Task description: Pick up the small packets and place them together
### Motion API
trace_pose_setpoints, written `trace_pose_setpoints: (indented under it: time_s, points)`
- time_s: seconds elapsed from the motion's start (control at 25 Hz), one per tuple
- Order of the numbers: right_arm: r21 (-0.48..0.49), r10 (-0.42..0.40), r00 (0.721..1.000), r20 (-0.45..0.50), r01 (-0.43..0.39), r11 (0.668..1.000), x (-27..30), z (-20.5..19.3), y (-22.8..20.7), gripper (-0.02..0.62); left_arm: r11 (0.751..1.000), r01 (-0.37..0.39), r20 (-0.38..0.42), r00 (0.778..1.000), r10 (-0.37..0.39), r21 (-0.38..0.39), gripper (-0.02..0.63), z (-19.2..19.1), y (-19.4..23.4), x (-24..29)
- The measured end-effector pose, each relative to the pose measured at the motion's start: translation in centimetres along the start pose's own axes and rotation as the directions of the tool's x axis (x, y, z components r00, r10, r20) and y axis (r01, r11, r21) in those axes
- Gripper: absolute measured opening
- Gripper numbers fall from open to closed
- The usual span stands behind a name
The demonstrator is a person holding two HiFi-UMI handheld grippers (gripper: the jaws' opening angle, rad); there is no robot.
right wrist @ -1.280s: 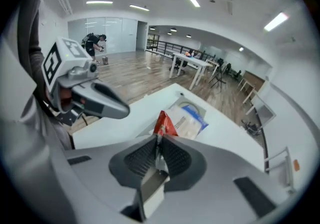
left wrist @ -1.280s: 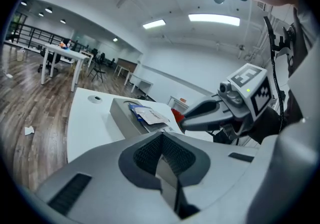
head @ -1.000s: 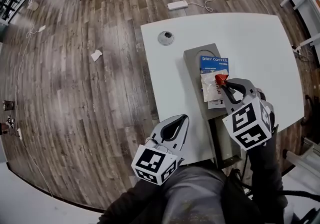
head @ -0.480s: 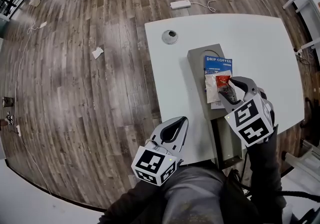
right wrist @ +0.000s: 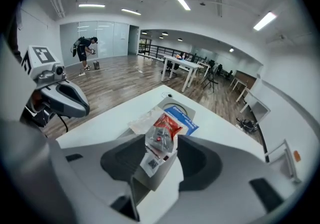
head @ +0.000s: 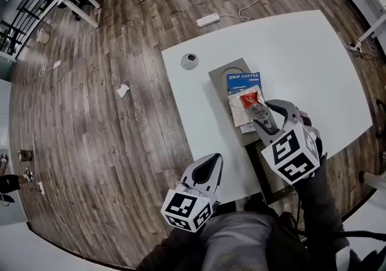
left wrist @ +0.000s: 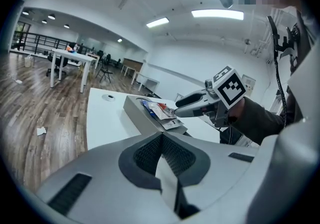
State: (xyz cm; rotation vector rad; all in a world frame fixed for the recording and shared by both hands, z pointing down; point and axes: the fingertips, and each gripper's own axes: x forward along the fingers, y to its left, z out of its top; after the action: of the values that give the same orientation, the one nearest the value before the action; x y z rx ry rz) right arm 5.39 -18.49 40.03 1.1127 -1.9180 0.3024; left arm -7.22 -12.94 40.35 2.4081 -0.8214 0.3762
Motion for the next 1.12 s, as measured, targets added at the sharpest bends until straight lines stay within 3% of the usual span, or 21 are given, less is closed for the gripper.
trace_pose_setpoints:
  time_s: [0.36, 0.4, 0.44, 0.48, 0.6, 0.68, 0.92, 1.12]
  points:
    - [0.138, 0.036, 0.987, 0.155, -0.058, 0.989, -6.3, -5.8, 4.8, 0.187, 0.998, 0.02, -0.023, 1.0, -0.019, 0.054, 0.003, -2.8, -7.8, -0.2]
    - [0.151, 0.037, 0.982, 0.186, -0.066, 0.986, -7.3, -6.4, 5.9, 0.152, 0.998, 0.006, -0.009, 1.0, -0.006, 0.058, 0.003, -3.1, -8.7, -0.4]
    - [0.157, 0.044, 0.975, 0.218, -0.08, 0.984, -8.2, -6.9, 7.2, 0.061, 0.998, -0.014, 0.01, 1.0, 0.013, 0.066, 0.003, -3.3, -9.5, -0.6]
    - [0.156, 0.063, 0.966, 0.25, -0.104, 0.982, -9.0, -7.3, 8.9, 0.005, 0.996, -0.037, 0.031, 0.999, 0.035, 0.079, 0.003, -3.4, -10.3, -0.9]
    - [0.176, 0.121, 0.928, 0.351, -0.193, 0.965, -11.6, -7.9, 12.6, 0.005, 0.987, -0.081, 0.089, 0.994, 0.069, 0.137, 0.003, -3.1, -12.9, -1.6]
    - [0.204, 0.111, 0.901, 0.42, -0.213, 0.955, -13.5, -7.4, 12.6, 0.005, 0.978, -0.101, 0.134, 0.988, 0.077, 0.183, 0.003, -1.9, -14.5, -2.2]
    - [0.201, 0.005, 0.822, 0.569, -0.145, 0.969, -18.4, -5.2, 10.0, 0.005, 0.949, -0.187, 0.248, 0.961, 0.123, 0.253, 0.003, 1.9, -16.6, -3.2]
    - [0.189, -0.004, 0.79, 0.613, -0.141, 0.972, -20.4, -4.7, 9.9, 0.005, 0.934, -0.227, 0.272, 0.951, 0.151, 0.276, 0.003, 3.0, -17.5, -3.9]
